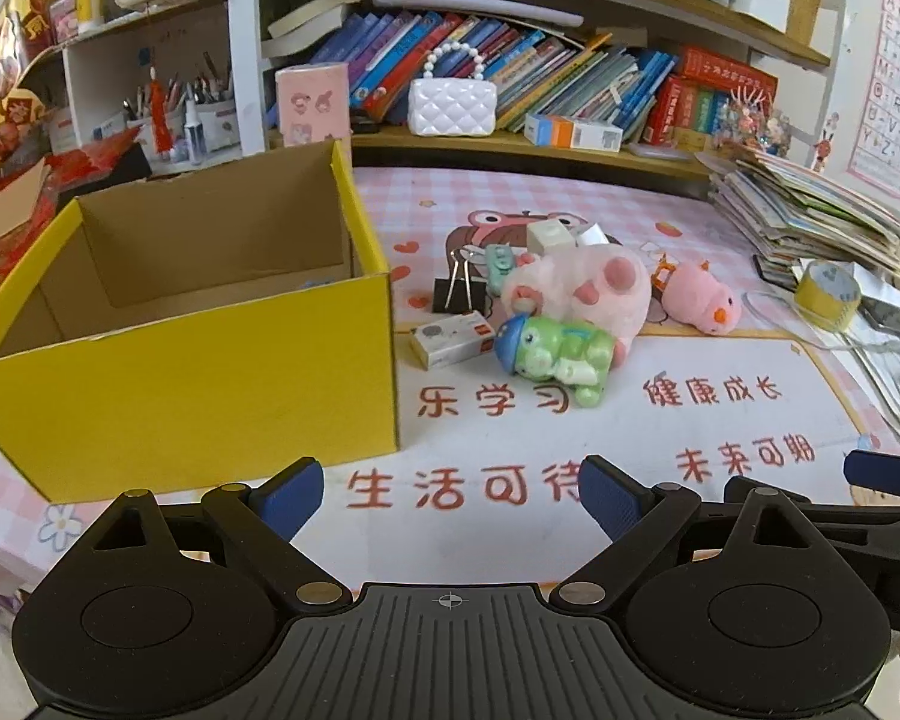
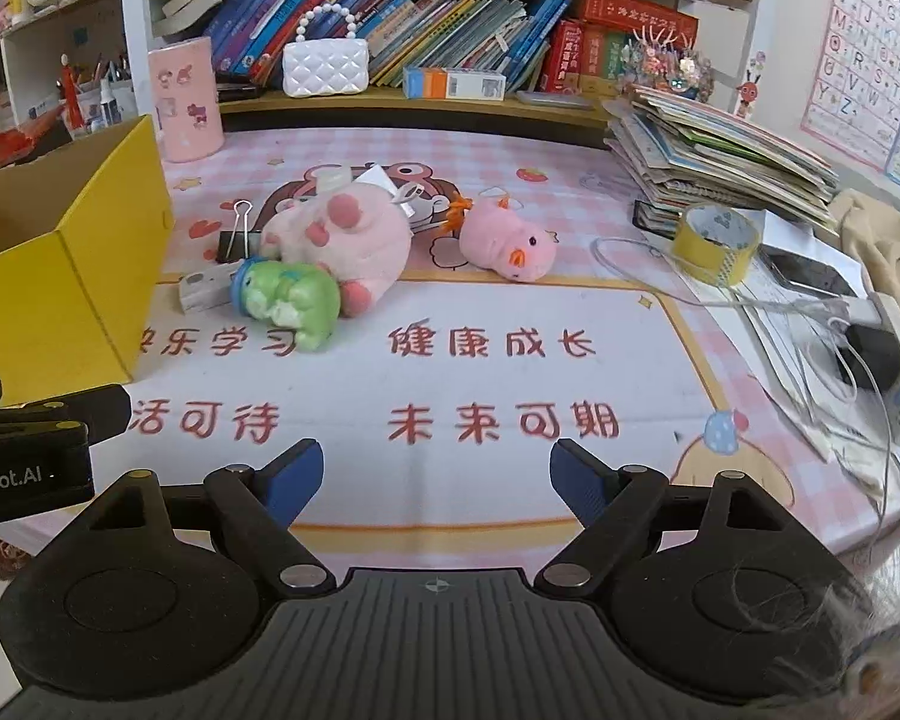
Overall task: Organize objects
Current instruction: 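Move both tools back toward the remaining toys beside the box, then grasp the green figure with the left tool while the right tool grasps the pink chick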
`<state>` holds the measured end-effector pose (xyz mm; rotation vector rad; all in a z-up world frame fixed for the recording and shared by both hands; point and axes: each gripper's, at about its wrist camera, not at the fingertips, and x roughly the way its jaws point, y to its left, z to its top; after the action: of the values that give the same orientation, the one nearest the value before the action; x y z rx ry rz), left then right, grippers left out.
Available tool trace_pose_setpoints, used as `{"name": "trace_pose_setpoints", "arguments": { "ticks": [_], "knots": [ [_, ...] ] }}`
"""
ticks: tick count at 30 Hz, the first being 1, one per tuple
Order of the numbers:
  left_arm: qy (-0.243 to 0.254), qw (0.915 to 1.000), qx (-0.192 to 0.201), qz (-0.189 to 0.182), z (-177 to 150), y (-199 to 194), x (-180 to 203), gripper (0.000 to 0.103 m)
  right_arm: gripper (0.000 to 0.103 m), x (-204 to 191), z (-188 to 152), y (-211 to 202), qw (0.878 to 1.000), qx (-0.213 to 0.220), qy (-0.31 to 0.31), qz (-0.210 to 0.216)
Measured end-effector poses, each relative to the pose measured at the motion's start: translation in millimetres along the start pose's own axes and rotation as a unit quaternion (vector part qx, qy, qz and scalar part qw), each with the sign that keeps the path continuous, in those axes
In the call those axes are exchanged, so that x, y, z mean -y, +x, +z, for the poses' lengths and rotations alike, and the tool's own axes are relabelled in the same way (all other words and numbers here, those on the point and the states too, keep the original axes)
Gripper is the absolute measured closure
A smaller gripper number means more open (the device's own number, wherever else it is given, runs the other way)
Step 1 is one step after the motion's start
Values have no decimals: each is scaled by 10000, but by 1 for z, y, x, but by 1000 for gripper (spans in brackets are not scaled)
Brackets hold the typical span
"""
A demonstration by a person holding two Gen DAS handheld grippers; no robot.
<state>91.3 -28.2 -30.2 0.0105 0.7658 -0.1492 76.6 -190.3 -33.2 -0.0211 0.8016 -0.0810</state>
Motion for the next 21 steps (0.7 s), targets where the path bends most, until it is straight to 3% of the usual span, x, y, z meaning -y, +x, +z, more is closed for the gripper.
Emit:
{"name": "trace_pose_setpoints", "arguments": {
  "ticks": [21],
  "knots": [
    [-319,9985,-80,434,25,34,34,9,21,37,41,50,9979,-134,-225,596]
  ]
}}
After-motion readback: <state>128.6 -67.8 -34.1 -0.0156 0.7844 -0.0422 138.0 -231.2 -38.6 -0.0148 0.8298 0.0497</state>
